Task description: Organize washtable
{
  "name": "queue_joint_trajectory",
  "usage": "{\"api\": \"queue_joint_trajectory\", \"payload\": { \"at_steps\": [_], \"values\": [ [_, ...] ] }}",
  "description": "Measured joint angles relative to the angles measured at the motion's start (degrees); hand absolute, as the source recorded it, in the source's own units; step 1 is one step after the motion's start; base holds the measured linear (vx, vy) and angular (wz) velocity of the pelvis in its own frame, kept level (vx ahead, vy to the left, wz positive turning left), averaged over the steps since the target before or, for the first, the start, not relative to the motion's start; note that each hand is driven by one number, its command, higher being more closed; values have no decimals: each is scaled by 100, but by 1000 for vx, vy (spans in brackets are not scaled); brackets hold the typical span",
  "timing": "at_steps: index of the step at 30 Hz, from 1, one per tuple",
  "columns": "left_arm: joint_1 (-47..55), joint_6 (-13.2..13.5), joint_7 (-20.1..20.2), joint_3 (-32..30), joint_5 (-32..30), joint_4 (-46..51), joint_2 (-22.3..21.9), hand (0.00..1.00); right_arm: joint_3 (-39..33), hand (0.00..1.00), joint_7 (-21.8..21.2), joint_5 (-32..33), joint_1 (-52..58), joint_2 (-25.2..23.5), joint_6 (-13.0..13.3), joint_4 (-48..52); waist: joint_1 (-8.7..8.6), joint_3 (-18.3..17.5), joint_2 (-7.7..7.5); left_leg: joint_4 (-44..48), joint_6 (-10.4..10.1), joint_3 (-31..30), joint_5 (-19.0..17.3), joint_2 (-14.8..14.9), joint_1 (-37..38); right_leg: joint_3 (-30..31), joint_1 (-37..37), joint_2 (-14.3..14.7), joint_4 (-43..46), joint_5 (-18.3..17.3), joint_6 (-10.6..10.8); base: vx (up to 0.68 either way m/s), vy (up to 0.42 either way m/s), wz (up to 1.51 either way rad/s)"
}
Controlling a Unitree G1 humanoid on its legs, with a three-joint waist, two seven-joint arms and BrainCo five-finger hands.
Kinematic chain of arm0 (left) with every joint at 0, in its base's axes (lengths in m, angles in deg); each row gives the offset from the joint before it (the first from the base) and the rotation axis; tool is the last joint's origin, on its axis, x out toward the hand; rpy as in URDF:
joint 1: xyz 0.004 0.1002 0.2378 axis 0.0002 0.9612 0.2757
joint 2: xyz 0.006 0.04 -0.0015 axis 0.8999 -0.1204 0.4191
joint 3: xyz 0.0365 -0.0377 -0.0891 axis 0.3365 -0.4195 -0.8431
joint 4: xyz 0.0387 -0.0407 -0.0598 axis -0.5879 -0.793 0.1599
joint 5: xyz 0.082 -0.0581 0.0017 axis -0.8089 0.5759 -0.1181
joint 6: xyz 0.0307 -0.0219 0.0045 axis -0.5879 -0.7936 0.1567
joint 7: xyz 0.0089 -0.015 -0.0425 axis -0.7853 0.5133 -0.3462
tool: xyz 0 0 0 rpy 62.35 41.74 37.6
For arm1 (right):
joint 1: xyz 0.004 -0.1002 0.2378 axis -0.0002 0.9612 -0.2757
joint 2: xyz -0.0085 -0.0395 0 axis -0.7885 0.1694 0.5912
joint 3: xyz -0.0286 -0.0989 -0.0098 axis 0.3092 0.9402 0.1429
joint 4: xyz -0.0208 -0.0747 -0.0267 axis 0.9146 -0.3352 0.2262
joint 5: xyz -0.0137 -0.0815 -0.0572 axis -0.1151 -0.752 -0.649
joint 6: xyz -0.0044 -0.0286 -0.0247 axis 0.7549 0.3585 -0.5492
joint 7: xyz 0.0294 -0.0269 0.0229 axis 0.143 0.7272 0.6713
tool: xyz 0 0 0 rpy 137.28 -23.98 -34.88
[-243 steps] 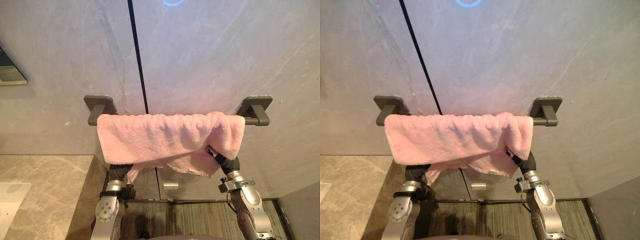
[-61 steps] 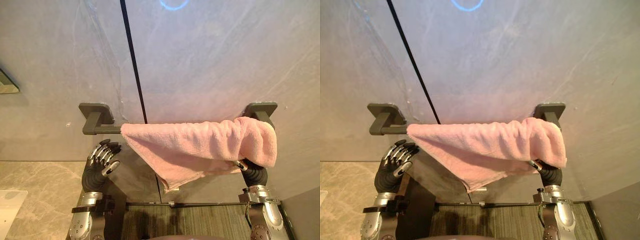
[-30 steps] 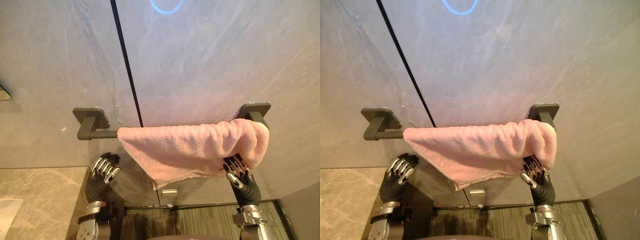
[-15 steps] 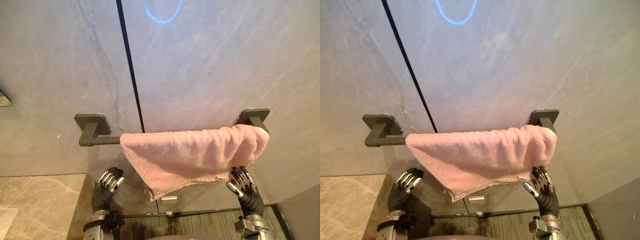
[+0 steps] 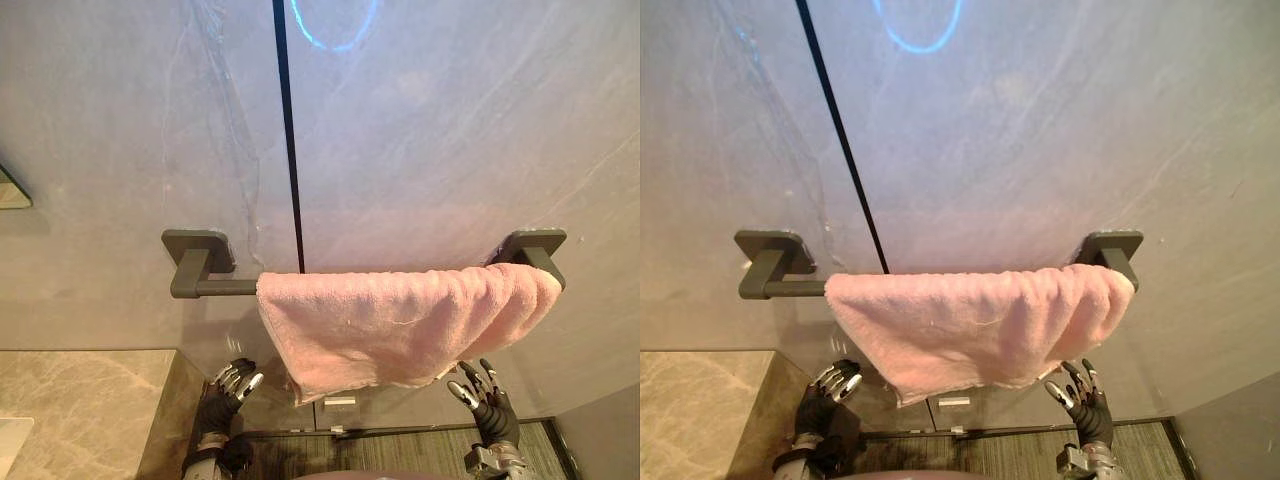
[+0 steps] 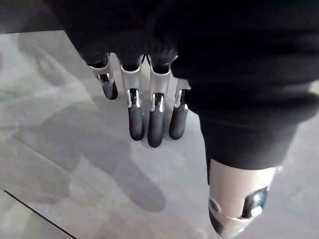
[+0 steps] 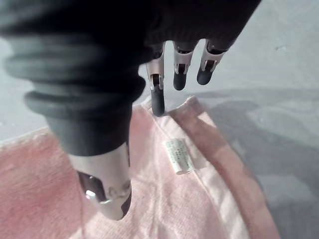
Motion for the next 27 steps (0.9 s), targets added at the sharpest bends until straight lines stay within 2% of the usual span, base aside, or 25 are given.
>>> {"api": "queue_joint_trajectory", "payload": {
  "at_steps": [4, 12, 15, 27],
  "values": [
    [-232, -21, -17, 23, -160, -743, 82, 0, 6, 0, 66, -316, -215, 118, 1, -829, -5, -12, 53, -84, -7, 20, 40, -14, 60, 17, -3, -1, 4, -1, 1, -6, -1, -3],
    [-514, -67, -127, 214, -564, -1729, 310, 0, 18, 0, 93, -867, -659, 368, -33, -2301, -35, -44, 97, -767, -61, -84, 516, -97, 294, -19, -71, 15, -2, 4, -6, -6, -22, 4],
    [-624, -121, -175, 318, -796, -2188, 359, 0, 28, 0, 105, -1152, -1035, 524, -100, -2922, -153, -23, 96, -970, -63, -137, 675, -116, 406, -54, -69, 27, -15, 28, -41, -44, -28, 11],
    [-885, -224, -362, 404, -1085, -3277, 681, 0, 87, 0, 310, -1976, -1565, 768, -137, -4038, -164, 167, 127, -1421, -28, -260, 1034, -181, 470, -141, -75, 78, -306, 305, -82, -71, -11, 2]
  ]
}}
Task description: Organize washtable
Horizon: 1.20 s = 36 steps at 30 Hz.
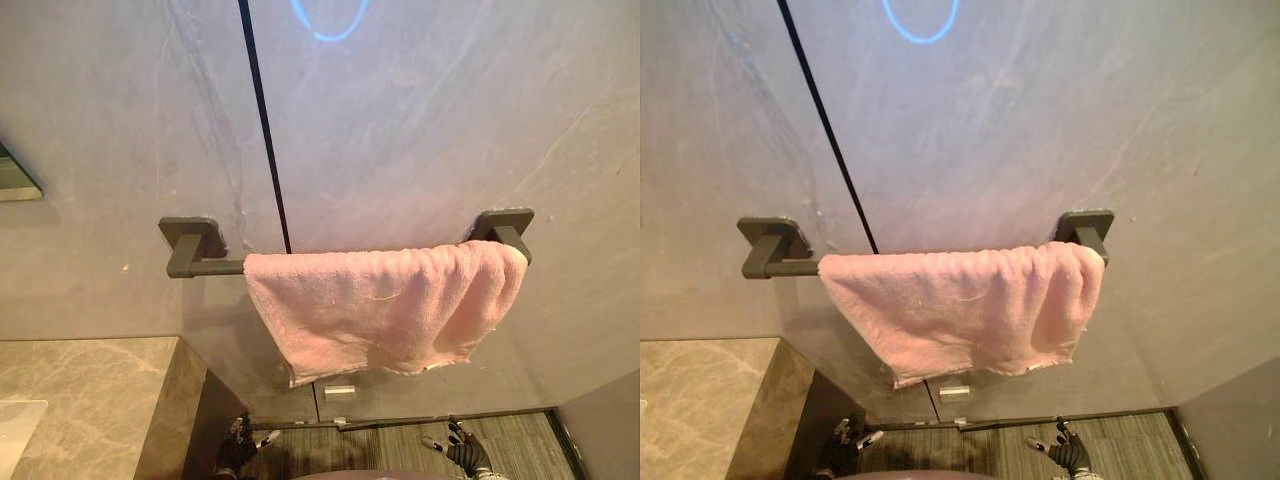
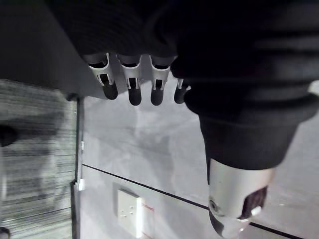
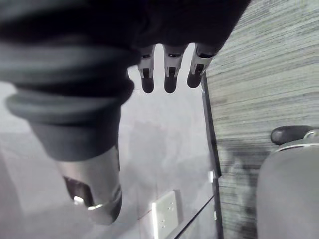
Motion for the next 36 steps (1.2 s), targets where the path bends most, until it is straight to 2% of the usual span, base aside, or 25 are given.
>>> {"api": "queue_joint_trajectory", "payload": {
  "at_steps": [7, 10, 14, 21, 22, 23, 26, 27, 29, 31, 33, 34, 35, 36],
  "values": [
    [-191, 2, -117, -123, -105, -324, 32, 0, -12, 0, 142, -249, -216, 106, -56, -295, -5, 96, -32, -108, 14, -9, 38, -52, -162, 5, -204, 3, -19, 3, 13, 7, -4, -1],
    [-264, 3, -151, -230, -122, -392, 53, 0, -16, 0, 200, -349, -288, 109, -101, -461, -3, 173, -28, -107, 18, -9, 38, -65, -181, 0, -182, 4, -74, 5, 16, 109, -8, 2],
    [-387, 4, -179, -357, -144, -494, 61, 0, -33, 0, 289, -505, -445, 109, -106, -501, 2, 292, -104, -80, 18, -1, 38, -66, -167, 2, -92, 1, -105, 10, 12, 106, -12, 1],
    [-397, 13, -262, -403, -157, -513, 55, 0, -29, 0, 376, -632, -495, 101, -105, -586, 24, 371, -100, 210, 27, 91, -60, -39, -111, 175, -25, -84, 46, 13, 7, 38, -1, -8],
    [-407, 15, -269, -403, -160, -511, 39, 0, -12, 0, 382, -643, -516, 104, -108, -584, 62, 416, -92, 265, -4, 187, -114, 13, -188, 215, -144, -62, 168, 13, 7, -97, -14, -26],
    [-466, 11, -276, -401, -159, -509, 19, 0, 24, 0, 390, -671, -610, 100, -114, -583, 104, 452, 8, 439, 19, 229, -214, 96, -394, 255, -436, -10, 486, 9, 11, -128, -15, -25],
    [-805, 3, -349, -334, -154, -415, 33, 0, 184, 0, 385, -672, -733, 81, -141, -490, 133, 601, -9, 1058, 49, 137, -252, 233, -1097, 370, -1259, -8, 1464, -41, 63, -154, -19, 18],
    [-875, 4, -372, -284, -151, -283, 53, 0, 240, 0, 387, -671, -712, 86, -169, -369, 136, 635, -6, 1174, 120, 14, -299, 258, -1258, 458, -1491, -46, 2054, -255, 63, -139, -36, 82],
    [-899, 13, -386, -203, -144, -19, 98, 0, 259, 0, 384, -669, -590, 34, -205, -359, 92, 657, -99, 1444, 172, -350, -359, 129, -1473, 685, -1585, -374, 3354, -663, 92, -51, -111, 120],
    [-898, 14, -425, -238, -137, 90, 141, 0, 259, 0, 378, -667, -626, 42, -201, -347, 120, 608, -185, 1834, 132, -683, -335, 124, -1926, 1049, -1485, -587, 3914, -749, 204, -102, -268, 105],
    [-879, 6, -506, -266, -124, 86, 182, 0, 258, 0, 382, -657, -728, 77, -200, -294, 208, 541, -319, 2175, -31, -936, -235, 128, -2435, 1504, -1186, -819, 3608, -684, 199, -209, -365, 75],
    [-881, -7, -527, -324, -86, 75, 177, 0, 255, 0, 388, -648, -822, 126, -209, -265, 302, 531, -375, 2316, -172, -1011, -137, 196, -2673, 1708, -955, -705, 3043, -1045, 483, -271, -417, 35],
    [-856, -7, -547, -351, -62, 72, 115, 0, 261, 0, 390, -622, -919, 185, -220, -269, 378, 550, -308, 2281, -330, -1020, -31, 276, -2741, 1701, -909, -635, 2779, -1201, 547, -392, -442, -6],
    [-749, -6, -589, -336, 6, 48, -23, 0, 279, 0, 412, -609, -1106, 262, -217, -230, 479, 534, -173, 2090, -357, -1043, 218, 482, -2801, 1566, -745, -438, 2260, -1443, 679, -336, -343, -16]
  ]
}}
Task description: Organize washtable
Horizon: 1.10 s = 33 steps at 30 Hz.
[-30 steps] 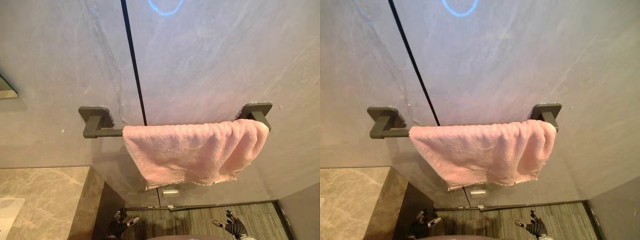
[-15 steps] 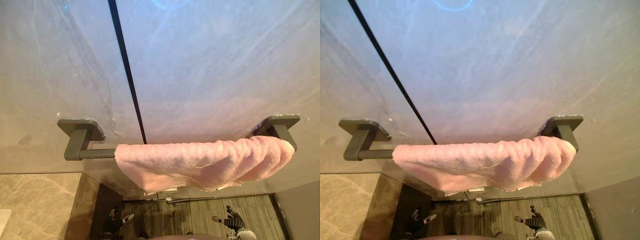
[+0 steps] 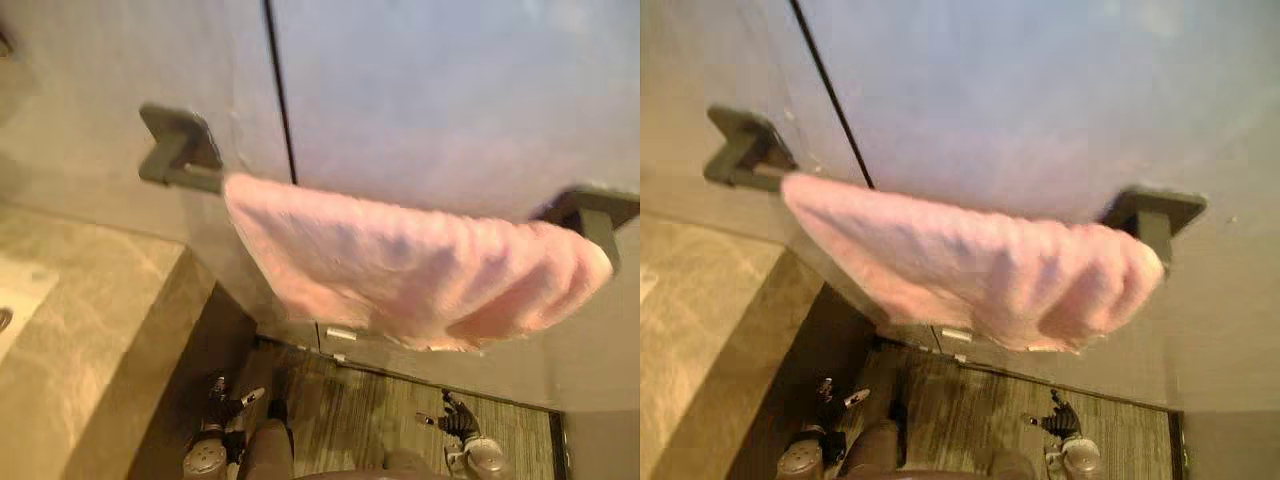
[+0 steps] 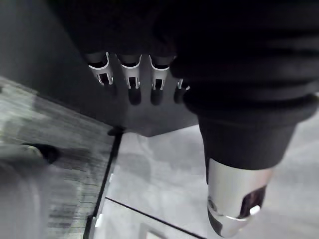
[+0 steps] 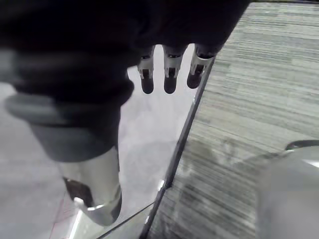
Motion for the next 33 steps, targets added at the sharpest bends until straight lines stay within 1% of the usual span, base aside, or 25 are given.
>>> {"api": "queue_joint_trajectory", "payload": {
  "at_steps": [1, 2, 3, 4, 5, 6, 7, 8, 9, 10, 11, 12, 13, 14, 15, 16, 17, 18, 19, 20, 21, 23, 27, 32, 33],
  "values": [
    [82, 0, -22, 1, 58, -3, -66, 0, 30, 0, 20, 7, -61, 43, 3, 39, -4, 11, 44, -116, -10, -45, 179, 76, -13, -116, 113, 50, -236, -119, -85, -400, -399, 1],
    [92, 2, -35, 13, 137, -2, -154, 0, 122, 0, 80, 26, -86, 126, 7, 97, -1, 35, 128, -313, -47, -142, 451, 191, -8, -302, 227, 184, -480, -235, -251, -320, -355, 48],
    [82, 3, -44, 97, 180, -1, -221, 0, 151, 0, 107, 75, -81, 204, 15, 134, -22, 84, 310, -562, -38, -295, 815, 321, 3, -519, 342, 405, -605, -253, -313, -323, -343, 71],
    [73, 9, -36, 241, 239, 6, -216, 0, 149, 0, 130, 119, -72, 240, 17, 130, -59, 139, 408, -794, -57, -368, 1161, 391, 44, -653, 361, 552, -607, -194, -419, -332, -310, 101],
    [73, 17, -43, 378, 334, 21, -217, 0, 145, 0, 171, 126, -77, 282, 12, 121, -74, 201, 511, -1290, -83, -352, 1911, 458, 152, -871, 385, 735, -570, -94, -589, -279, -224, 95],
    [78, 18, -40, 402, 366, 21, -219, 0, 145, 0, 195, 131, -61, 289, 8, 121, -103, 209, 497, -1608, 5, -335, 2307, 444, 187, -992, 381, 725, -605, -33, -691, -398, -252, 101],
    [71, 13, -36, 370, 385, 36, -259, 0, 95, 0, 218, 173, -74, 252, 7, 114, -151, 286, 460, -1238, -219, -139, 2036, 317, 147, -1377, 366, 682, -658, 38, -916, -370, -199, 98],
    [24, -6, -30, 361, 391, 44, -213, 0, -86, 0, 254, 219, -169, 187, 12, 133, -162, 360, 334, 25, -45, 154, 921, -35, -17, -1685, 324, 426, -645, 86, -1046, -351, -165, 83],
    [19, -5, -28, 370, 393, 53, -207, 0, -126, 0, 261, 220, -153, 180, 10, 133, -154, 355, 312, 447, 121, 321, 592, -144, -15, -1781, 303, 340, -652, 121, -1065, -222, -93, 57],
    [35, 1, -29, 385, 396, 110, -208, 0, -132, 0, 268, 226, -97, 181, 14, 144, -164, 344, 314, 1049, 198, 642, 111, -218, 45, -1901, 266, 251, -689, 202, -1068, -227, -52, 49],
    [-12, 1, -19, 394, 394, 142, -208, 0, -145, 0, 277, 230, -18, 181, 17, 191, -211, 327, 349, 1478, 302, 942, -317, -185, 158, -2104, 260, 227, -756, 294, -1070, -206, -31, 61],
    [-58, 1, -7, 398, 391, 143, -207, 0, -156, 0, 287, 238, 23, 164, 14, 213, -223, 309, 376, 1655, 358, 1108, -507, -111, 255, -2270, 261, 228, -771, 327, -1071, -197, -7, 102],
    [-137, -1, 2, 421, 389, 141, -208, 0, -161, 0, 293, 259, 186, 89, 1, 219, -288, 269, 426, 1838, 425, 1426, -892, 110, 539, -2646, 273, 249, -709, 344, -1096, -111, 17, 139],
    [-220, -8, 30, 454, 374, 135, -210, 0, -192, 0, 295, 292, 257, 43, -13, 207, -461, 211, 533, 1596, 459, 1636, -1010, 236, 660, -2996, 292, 260, -594, 343, -1096, -103, 23, 156],
    [-255, -10, 69, 468, 351, 140, -201, 0, -209, 0, 300, 335, 258, 24, -31, 166, -531, 210, 497, 1315, 494, 1731, -964, 134, 698, -3113, 288, 243, -550, 353, -1096, -88, 28, 144],
    [-257, -7, 99, 520, 346, 143, -150, 0, -318, 0, 302, 355, 259, -47, -38, 78, -548, 162, 365, 705, 472, 1703, -843, -90, 935, -3197, 313, 200, -634, 383, -1051, -126, 70, 108],
    [-213, -34, 107, 635, 292, 140, -50, 0, -454, 0, 334, 428, 278, -100, -33, 51, -539, 78, 233, -404, 530, 1577, -572, -395, 1387, -3312, 406, 120, -887, 504, -945, -165, 67, 92],
    [-163, -115, 106, 640, 268, 127, 11, 0, -546, 0, 335, 451, 213, -168, -18, 35, -538, 3, 145, -1181, 483, 1487, -38, -599, 1633, -3394, 425, 50, -1041, 626, -924, -174, 49, 62],
    [-130, -138, 105, 644, 255, 127, 15, 0, -555, 0, 335, 452, 204, -167, 4, 47, -533, -44, 168, -1592, 457, 1400, 171, -665, 1776, -3464, 435, 51, -1150, 704, -900, -156, 14, 39],
    [-94, -147, 105, 647, 196, 78, 6, 0, -575, 0, 336, 455, 153, -168, 33, 22, -518, -87, 241, -2165, 475, 1370, 346, -738, 1996, -3497, 465, 74, -1292, 723, -879, -175, 34, 26],
    [-92, -178, 106, 661, 139, 39, 1, 0, -594, 0, 337, 456, 113, -153, -3, -13, -530, -82, 302, -2263, 505, 1362, 456, -760, 2014, -3533, 472, 64, -1295, 781, -848, -173, 60, 17],
    [-50, -188, 113, 670, 109, -4, 11, 0, -587, 0, 334, 456, 123, -232, -21, -40, -520, -111, 354, -2264, 563, 1357, 498, -787, 2070, -3522, 581, 69, -1404, 881, -794, -148, 96, 5],
    [-44, -188, 118, 665, 75, -245, 29, 0, -518, 0, 331, 447, 132, -380, -32, -177, -503, -121, 355, -2266, 561, 1341, 485, -840, 2100, -3450, 662, 71, -1584, 1002, -680, -113, 108, -3],
    [86, -194, 114, 589, 75, -503, 29, 0, -497, 0, 326, 442, 162, -430, -36, -231, -482, -125, 330, -2266, 565, 1247, 486, -907, 2098, -3461, 762, 71, -1753, 1090, -659, -34, 68, 8],
    [150, -193, 108, 551, 78, -533, 28, 0, -398, 0, 326, 441, 138, -431, -34, -231, -461, -120, 326, -2264, 643, 1189, 541, -922, 2044, -3519, 751, 71, -1784, 1161, -627, -7, 29, 31]
  ]
}}
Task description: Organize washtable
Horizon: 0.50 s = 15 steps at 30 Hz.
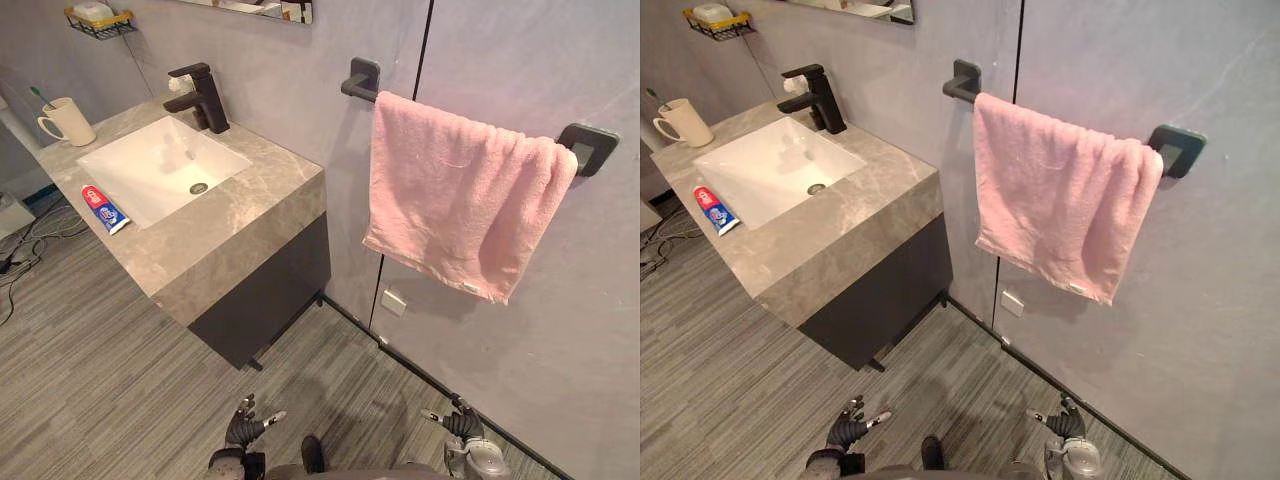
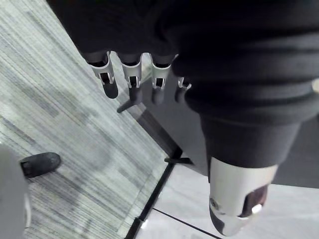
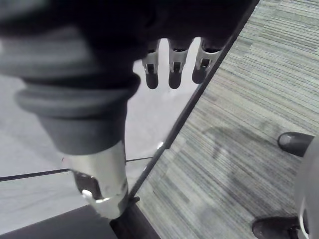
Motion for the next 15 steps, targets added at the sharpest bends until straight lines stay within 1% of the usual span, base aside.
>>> {"api": "queue_joint_trajectory", "payload": {
  "at_steps": [1, 2, 3, 4, 5, 6, 7, 8, 9, 10, 11, 12, 13, 14, 15],
  "values": [
    [-5, 6, 2, -40, 1, 2, -7, 0, 72, 0, 2, 0, -50, 4, 0, -9, 2, 19, 3, 5, 105, -136, 81, -25, -120, -140, -45, -1, -24, 72, -26, -6, 21, 40],
    [-5, 19, -1, -95, 4, 4, -25, 0, 110, 0, 3, 0, -95, 13, -1, -32, 18, 17, 4, 7, 145, -190, 115, -32, -212, -206, -106, 0, -22, 83, -27, -1, 4, 51],
    [-12, 20, -5, -180, 18, 29, -47, 0, 147, 0, 4, 0, -187, 24, -2, -39, 62, 11, 25, 37, 125, -293, 202, -41, -385, -343, -227, -4, -5, 113, -31, 13, -13, 61],
    [-13, 23, -26, -218, 60, 149, -40, 0, 159, 0, 13, 0, -350, 40, -6, -40, 143, 4, 20, 49, 106, -415, 460, -59, -680, -584, -407, -6, 107, 147, -53, 8, -39, 114],
    [-20, 23, -32, -201, 76, 351, -22, 0, 139, 0, 37, 0, -551, 70, -5, -37, 160, 6, -22, 60, -47, -561, 1013, -181, -1072, -910, -635, -116, 261, 216, -163, -14, -29, 139],
    [-54, 22, -31, -177, 78, 431, -27, 0, 124, 0, 48, 0, -636, 110, -3, -36, 148, 24, -47, 52, -141, -650, 1341, -270, -1236, -1103, -690, -248, 280, 283, -271, -73, 16, 171],
    [-160, 17, -31, -179, 121, 543, -50, 0, 119, 0, 71, -2, -733, 151, 0, -32, 212, 136, -202, 596, 93, -132, 922, -286, -1446, -1379, -661, -486, 223, 348, -358, -65, 42, 131],
    [-121, -3, -51, -197, 179, 529, -71, 0, 118, 0, 94, 0, -802, 168, 9, -2, 298, 166, -265, 1281, 375, 611, 165, -24, -1399, -1593, -478, -572, 194, 353, -349, -43, 31, 141],
    [-104, -38, -40, -187, 214, 516, -108, 0, 111, 0, 147, -1, -791, 245, 47, 41, 283, 182, -305, 1930, 330, 1491, -523, 487, -1201, -1924, -276, -686, 224, 357, -342, -7, 19, 104],
    [-116, -36, -39, -187, 213, 516, -135, 0, 114, 0, 155, -6, -777, 266, 46, 26, 272, 157, -274, 2131, 223, 1857, -726, 743, -1073, -2070, -201, -737, 256, 357, -342, -18, 80, 133],
    [-134, -31, -40, -190, 212, 522, -185, 0, 109, 0, 161, -11, -718, 355, 44, 26, 233, 100, -194, 2239, 124, 2439, -890, 1173, -860, -2357, -82, -785, 322, 371, -319, -26, 163, 147],
    [-208, -29, -41, -188, 212, 539, -254, 0, 107, 0, 168, -14, -656, 445, 36, 16, 168, 27, -48, 1954, 9, 2718, -791, 1483, -735, -2697, 10, -794, 333, 419, -233, -13, 192, 154],
    [-250, -29, -40, -185, 210, 537, -304, 0, 103, 0, 165, -14, -616, 492, 28, -22, 137, -8, 44, 1669, -221, 2698, -588, 1530, -701, -2885, 62, -796, 341, 454, -170, -1, 293, 173],
    [-393, -35, -22, -174, 196, 503, -289, 0, 37, 0, 163, -21, -590, 480, -33, -186, 131, 9, -8, 1293, -86, 2390, -495, 1156, -682, -3279, 195, -1044, 363, 639, 61, 8, 268, 127],
    [-397, -33, -20, -178, 196, 511, -260, 0, 46, 0, 151, -23, -560, 428, -63, -209, 139, 24, -59, 1257, -35, 2316, -520, 1041, -681, -3386, 247, -1105, 369, 707, 128, 32, 330, 119]
  ]
}}
